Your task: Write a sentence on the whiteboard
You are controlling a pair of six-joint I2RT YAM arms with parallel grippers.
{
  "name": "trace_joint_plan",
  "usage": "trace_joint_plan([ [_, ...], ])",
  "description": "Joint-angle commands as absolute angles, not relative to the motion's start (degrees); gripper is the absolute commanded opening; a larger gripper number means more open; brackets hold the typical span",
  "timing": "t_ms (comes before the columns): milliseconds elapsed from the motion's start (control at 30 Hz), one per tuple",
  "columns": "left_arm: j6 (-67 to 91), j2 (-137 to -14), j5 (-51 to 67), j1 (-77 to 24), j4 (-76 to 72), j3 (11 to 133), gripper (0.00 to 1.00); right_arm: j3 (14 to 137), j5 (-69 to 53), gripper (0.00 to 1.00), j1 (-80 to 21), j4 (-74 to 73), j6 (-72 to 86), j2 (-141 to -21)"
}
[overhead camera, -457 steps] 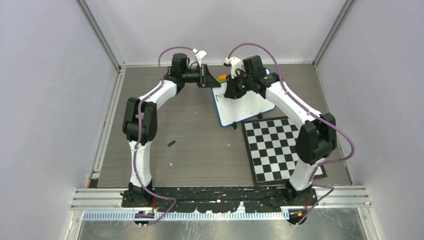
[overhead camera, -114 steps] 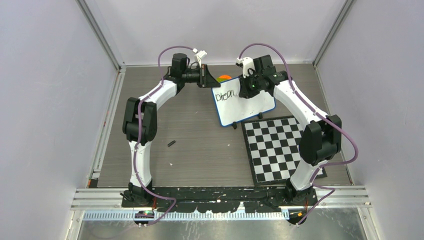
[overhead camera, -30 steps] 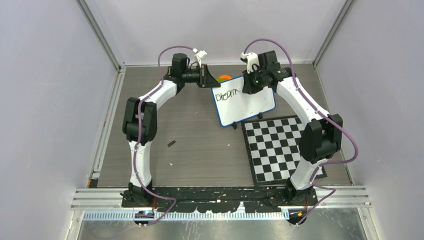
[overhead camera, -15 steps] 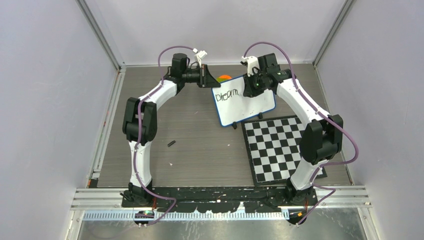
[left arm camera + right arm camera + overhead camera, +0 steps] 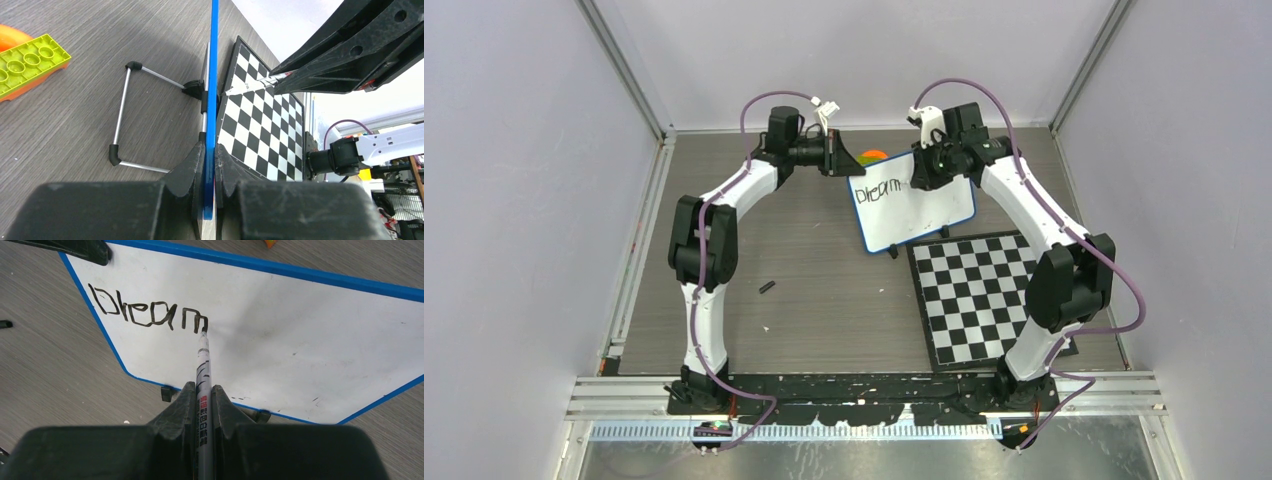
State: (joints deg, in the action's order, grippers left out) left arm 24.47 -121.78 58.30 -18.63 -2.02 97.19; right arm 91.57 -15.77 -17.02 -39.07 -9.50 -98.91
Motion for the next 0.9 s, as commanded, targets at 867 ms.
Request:
trace_joint_plan([
  [867, 18.8, -120.9, 59.9, -19.8, 7.9, 98.4, 0.00, 93.5, -27.2, 0.00, -9.9, -35.3, -4.1, -96.8],
])
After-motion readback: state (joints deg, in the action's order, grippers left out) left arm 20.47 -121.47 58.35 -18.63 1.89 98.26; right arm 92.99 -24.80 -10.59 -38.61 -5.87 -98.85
